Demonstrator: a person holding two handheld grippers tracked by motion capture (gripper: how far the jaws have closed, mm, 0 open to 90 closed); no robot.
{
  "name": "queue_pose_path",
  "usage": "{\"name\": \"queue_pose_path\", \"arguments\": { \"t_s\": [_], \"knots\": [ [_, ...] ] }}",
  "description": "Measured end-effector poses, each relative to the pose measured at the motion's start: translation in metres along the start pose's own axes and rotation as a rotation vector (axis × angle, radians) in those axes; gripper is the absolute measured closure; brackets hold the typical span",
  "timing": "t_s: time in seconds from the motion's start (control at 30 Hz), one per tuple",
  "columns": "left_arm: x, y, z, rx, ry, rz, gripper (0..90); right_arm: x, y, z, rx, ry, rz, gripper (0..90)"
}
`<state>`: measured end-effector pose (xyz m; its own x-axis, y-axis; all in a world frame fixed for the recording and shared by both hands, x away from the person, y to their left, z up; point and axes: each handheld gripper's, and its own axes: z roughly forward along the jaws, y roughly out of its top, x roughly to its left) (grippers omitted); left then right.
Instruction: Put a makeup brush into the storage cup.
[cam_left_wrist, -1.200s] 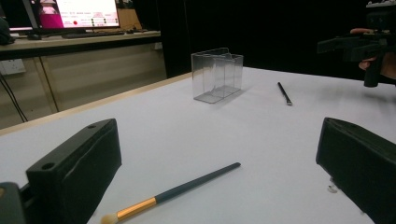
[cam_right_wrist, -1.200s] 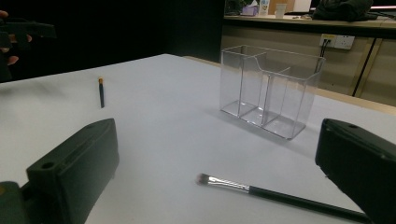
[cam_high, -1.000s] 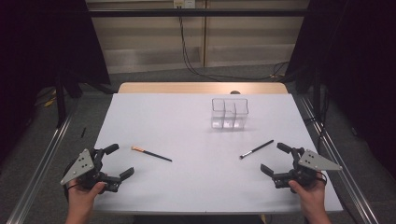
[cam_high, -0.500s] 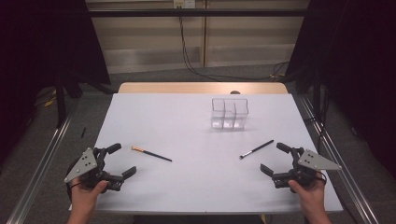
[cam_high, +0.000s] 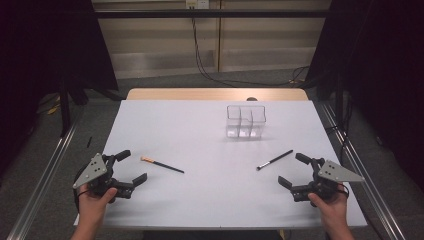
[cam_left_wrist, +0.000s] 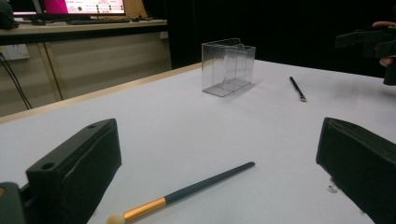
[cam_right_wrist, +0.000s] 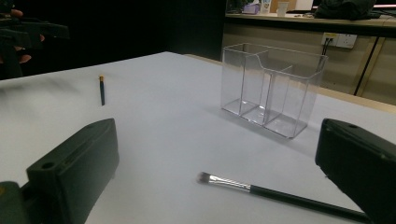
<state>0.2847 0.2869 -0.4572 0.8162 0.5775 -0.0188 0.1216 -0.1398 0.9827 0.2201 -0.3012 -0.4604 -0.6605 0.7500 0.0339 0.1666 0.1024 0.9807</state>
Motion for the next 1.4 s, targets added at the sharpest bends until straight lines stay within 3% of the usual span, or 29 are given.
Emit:
{"name": "queue_pose_path", "arguments": {
  "t_s": [1.4],
  "knots": [
    [0.021, 0.012, 0.057, 0.023, -0.028, 0.023, 0.0, 0.001, 0.000, 0.002, 0.001, 0.013, -0.008, 0.0]
  ]
}}
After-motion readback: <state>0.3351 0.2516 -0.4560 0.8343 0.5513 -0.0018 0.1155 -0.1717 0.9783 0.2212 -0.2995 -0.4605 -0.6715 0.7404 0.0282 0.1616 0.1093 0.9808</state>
